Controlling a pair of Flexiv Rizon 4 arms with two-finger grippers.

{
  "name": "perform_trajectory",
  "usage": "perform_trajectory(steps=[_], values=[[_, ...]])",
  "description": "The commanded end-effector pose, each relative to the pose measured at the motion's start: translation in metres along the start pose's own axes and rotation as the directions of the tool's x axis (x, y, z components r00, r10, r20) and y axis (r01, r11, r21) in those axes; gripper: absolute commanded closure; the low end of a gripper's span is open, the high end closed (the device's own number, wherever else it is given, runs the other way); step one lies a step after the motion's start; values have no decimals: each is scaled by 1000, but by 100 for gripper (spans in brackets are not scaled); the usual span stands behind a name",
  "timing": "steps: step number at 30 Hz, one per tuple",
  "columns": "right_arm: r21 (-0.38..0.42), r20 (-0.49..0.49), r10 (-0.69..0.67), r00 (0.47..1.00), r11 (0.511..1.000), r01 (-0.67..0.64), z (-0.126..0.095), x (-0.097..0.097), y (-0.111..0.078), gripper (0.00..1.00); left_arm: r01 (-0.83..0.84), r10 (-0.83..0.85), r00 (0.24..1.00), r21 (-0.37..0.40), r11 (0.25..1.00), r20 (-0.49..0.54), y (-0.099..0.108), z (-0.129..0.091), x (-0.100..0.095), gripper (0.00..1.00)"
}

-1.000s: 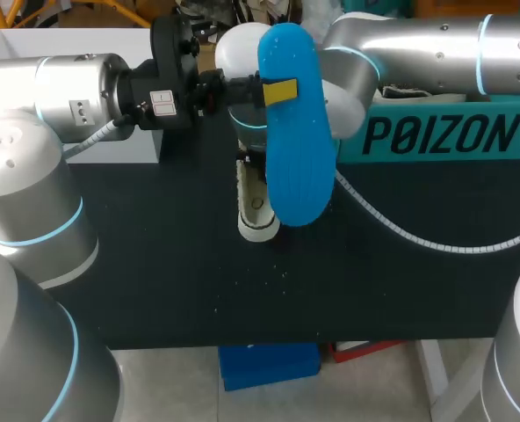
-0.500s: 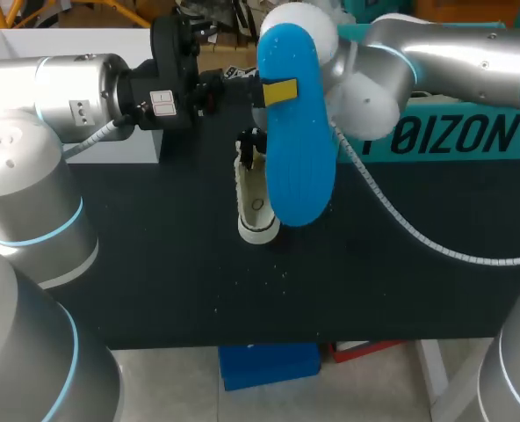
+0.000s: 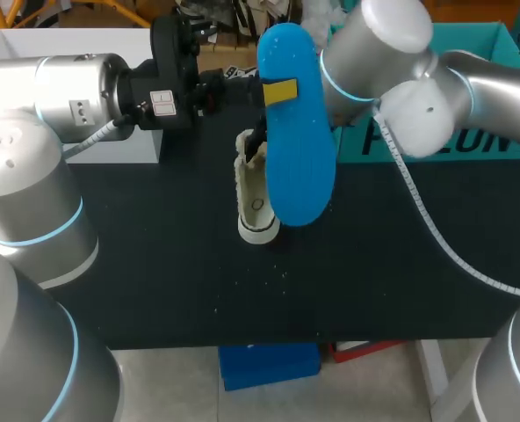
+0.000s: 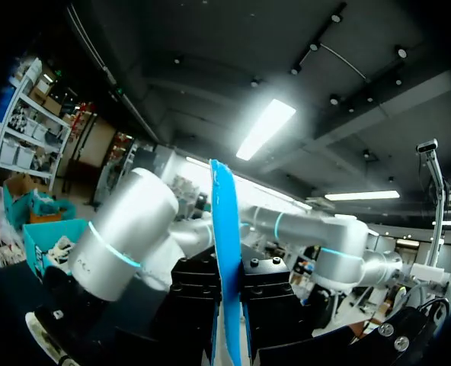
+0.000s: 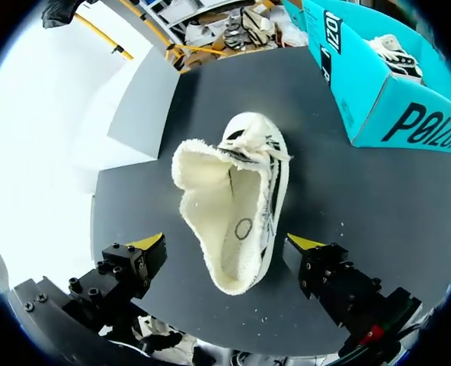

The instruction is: Take the shoe out of the shoebox, open the shoe tongue, remove and reinsert the insole, then place the shoe into the shoebox

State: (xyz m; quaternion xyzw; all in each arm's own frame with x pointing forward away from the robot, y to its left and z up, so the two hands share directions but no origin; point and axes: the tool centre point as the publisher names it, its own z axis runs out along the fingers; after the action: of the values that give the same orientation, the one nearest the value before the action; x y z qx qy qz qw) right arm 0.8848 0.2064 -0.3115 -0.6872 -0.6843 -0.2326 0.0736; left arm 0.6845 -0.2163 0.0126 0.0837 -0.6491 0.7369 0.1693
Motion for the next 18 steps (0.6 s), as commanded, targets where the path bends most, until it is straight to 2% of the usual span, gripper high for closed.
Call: perform_trajectory(steps=[1,4,9,12,18], values=[[2,-165,-1,986,1000,1,3,-5,1,0,1,-1,1000,-1,1000,3,1,1,0,100],[2,-165,-1,986,1000,1,3,-5,1,0,1,-1,1000,-1,1000,3,1,1,0,100],[-4,-390,123,913,991,-135,-20,-13,2,0,1,-1,1000,-1,1000,3,1,1,0,100],[-15,-432,129,892,989,-150,-29,-11,2,0,1,-1,1000,-1,1000,3,1,1,0,100],[10,-569,181,802,977,-213,-37,-10,1,0,1,-1,1000,-1,1000,3,1,1,0,100]])
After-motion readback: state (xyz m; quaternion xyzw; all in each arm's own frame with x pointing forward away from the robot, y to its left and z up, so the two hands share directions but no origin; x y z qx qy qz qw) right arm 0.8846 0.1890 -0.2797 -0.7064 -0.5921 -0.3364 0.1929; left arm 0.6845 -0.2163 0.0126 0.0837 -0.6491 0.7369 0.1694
